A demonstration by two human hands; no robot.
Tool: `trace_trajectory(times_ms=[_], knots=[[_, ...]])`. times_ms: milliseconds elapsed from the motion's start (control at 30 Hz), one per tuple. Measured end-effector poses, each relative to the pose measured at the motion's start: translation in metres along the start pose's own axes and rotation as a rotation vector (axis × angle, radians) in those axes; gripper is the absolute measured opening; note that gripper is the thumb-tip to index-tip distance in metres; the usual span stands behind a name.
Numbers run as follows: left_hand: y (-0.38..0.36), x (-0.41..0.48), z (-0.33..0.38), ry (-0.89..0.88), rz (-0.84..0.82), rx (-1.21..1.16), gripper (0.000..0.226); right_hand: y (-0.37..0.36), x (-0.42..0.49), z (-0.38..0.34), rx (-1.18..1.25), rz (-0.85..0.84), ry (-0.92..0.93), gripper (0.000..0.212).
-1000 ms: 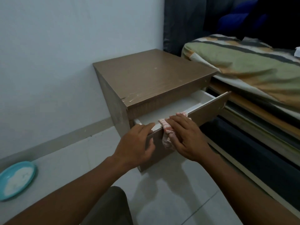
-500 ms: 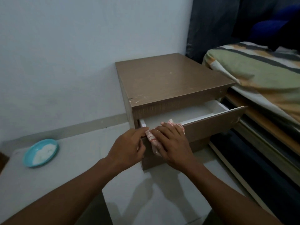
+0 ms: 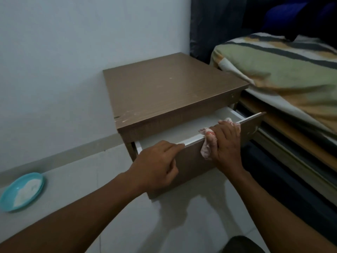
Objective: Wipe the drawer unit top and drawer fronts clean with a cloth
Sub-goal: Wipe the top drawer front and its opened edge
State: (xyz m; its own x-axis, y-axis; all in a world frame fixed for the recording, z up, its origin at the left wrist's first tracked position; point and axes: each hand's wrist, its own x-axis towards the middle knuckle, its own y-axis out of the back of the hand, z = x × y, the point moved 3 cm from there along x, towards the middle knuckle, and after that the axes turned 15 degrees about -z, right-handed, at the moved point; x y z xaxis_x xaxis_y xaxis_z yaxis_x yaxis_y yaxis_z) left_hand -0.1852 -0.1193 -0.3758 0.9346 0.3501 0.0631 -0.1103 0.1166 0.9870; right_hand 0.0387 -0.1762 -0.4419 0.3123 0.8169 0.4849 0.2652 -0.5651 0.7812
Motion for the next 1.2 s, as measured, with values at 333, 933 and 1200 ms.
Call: trace_trajectory(times_ms=[333,933,1200], knots=[[0.0,0.044,0.01,-0.123,-0.055,0.003,0.053,-0.023,-0.008,0.005,0.082,0.131,-0.053,0.05],[0.002,0.137,0.038,-0.362,-0.131,0.04,0.049,-0.052,-0.002,0.024,0.597,0.573,-0.374,0.054],[-0.005,0.133,0.037,-0.342,-0.091,0.023,0.056,-0.068,0.01,0.11,0.965,0.623,-0.8,0.054]])
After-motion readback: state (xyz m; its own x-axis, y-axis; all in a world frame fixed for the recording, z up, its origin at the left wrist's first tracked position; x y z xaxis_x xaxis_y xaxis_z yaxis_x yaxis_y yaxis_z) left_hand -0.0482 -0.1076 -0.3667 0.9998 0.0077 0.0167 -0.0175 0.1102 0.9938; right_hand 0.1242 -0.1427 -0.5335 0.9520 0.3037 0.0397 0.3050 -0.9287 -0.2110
